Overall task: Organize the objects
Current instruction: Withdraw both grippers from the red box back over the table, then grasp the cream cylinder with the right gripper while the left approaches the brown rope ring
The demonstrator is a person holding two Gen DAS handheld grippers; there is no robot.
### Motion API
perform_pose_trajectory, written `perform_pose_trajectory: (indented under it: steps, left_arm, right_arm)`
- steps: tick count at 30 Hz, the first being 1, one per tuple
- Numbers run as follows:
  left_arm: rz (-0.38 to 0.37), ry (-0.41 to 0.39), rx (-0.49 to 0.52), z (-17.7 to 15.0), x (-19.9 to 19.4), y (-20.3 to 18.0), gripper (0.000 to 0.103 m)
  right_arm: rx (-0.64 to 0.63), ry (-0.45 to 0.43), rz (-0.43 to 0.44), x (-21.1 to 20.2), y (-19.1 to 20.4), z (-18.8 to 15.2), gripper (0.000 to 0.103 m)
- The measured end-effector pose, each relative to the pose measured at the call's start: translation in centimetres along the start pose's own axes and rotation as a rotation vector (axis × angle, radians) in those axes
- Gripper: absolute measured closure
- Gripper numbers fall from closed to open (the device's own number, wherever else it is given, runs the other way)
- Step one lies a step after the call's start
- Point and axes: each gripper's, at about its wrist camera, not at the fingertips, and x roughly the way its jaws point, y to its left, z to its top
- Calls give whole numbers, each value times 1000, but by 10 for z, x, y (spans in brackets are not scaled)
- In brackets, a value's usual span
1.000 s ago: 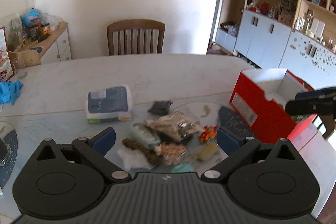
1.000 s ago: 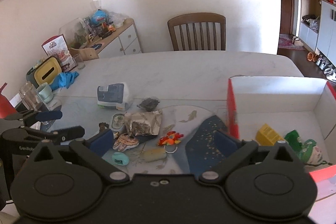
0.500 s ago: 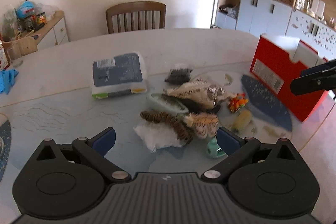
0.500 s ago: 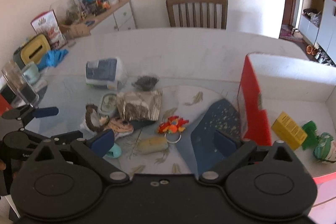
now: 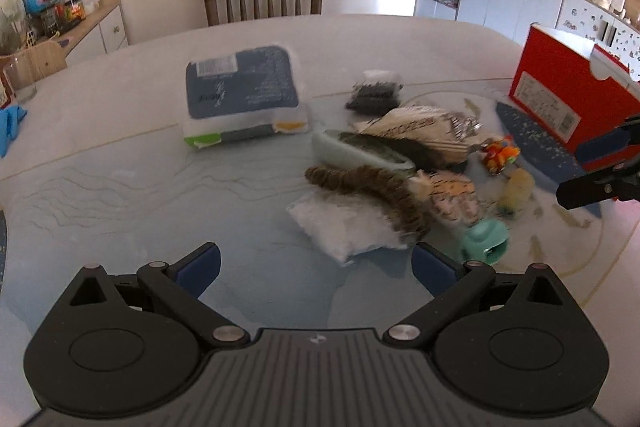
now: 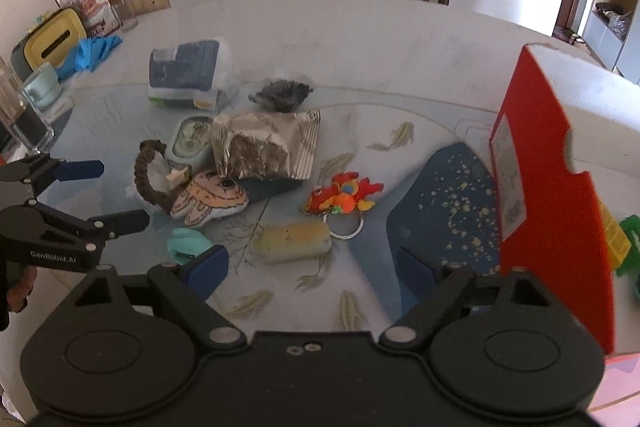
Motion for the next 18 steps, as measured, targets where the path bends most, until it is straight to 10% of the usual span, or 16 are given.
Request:
perform_pose_trajectory:
  steps: [10, 18]
  left_arm:
    - [-51, -12, 42, 8, 12, -6, 5]
    - [-63, -18, 74, 12, 16, -11, 29]
  right_arm:
    - [-34, 31, 7, 22, 8, 6, 22]
    - [-43, 50, 14, 32, 11, 7, 34]
